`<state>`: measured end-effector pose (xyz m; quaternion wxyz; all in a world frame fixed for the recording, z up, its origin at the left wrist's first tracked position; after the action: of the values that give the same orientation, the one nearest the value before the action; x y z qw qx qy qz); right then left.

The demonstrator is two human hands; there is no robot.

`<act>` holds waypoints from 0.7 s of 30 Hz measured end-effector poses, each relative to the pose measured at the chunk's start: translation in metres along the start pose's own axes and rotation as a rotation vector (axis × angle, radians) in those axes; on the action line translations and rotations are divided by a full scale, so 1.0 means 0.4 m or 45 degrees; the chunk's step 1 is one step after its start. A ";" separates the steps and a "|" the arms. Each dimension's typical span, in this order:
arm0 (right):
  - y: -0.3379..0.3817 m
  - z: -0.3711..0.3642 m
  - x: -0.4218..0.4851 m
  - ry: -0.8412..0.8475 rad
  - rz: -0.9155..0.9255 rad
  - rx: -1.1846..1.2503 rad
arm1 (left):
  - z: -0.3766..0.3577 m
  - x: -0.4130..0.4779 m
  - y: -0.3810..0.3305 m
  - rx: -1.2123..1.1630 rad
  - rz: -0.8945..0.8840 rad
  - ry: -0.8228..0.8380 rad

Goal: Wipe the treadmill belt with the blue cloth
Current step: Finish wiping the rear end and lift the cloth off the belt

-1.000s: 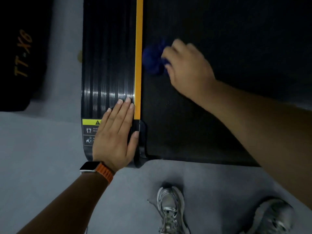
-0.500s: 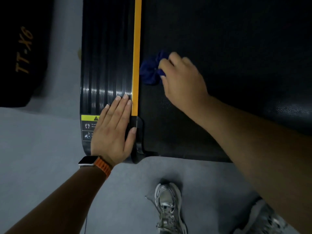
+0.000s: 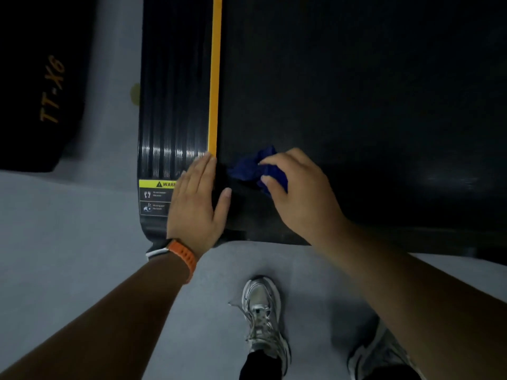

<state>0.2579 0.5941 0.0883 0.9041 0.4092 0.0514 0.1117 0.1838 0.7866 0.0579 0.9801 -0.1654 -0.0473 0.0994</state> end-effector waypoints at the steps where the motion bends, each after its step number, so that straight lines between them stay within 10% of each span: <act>1: 0.009 0.043 0.005 -0.030 -0.030 0.011 | 0.018 0.001 -0.042 -0.083 0.073 -0.026; 7: 0.071 0.368 -0.008 -0.102 -0.181 -0.017 | 0.216 0.050 -0.318 -0.496 0.452 -0.026; 21: 0.669 1.296 -0.044 -0.383 -0.093 0.116 | 1.155 0.117 -0.922 -0.775 0.457 -0.172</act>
<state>0.2936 0.3836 0.6314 0.8856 0.4596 -0.0648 0.0138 0.2375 0.6004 0.6184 0.8474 -0.4485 -0.1097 0.2621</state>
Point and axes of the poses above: each hand's wrist, its own x-axis towards the middle knuckle, its own z-axis out of the back of the hand, y = z × x, the point moved 4 cm from there along x, towards the middle knuckle, and after that the axes turned 13 degrees about -y, right-handed, at the moved point
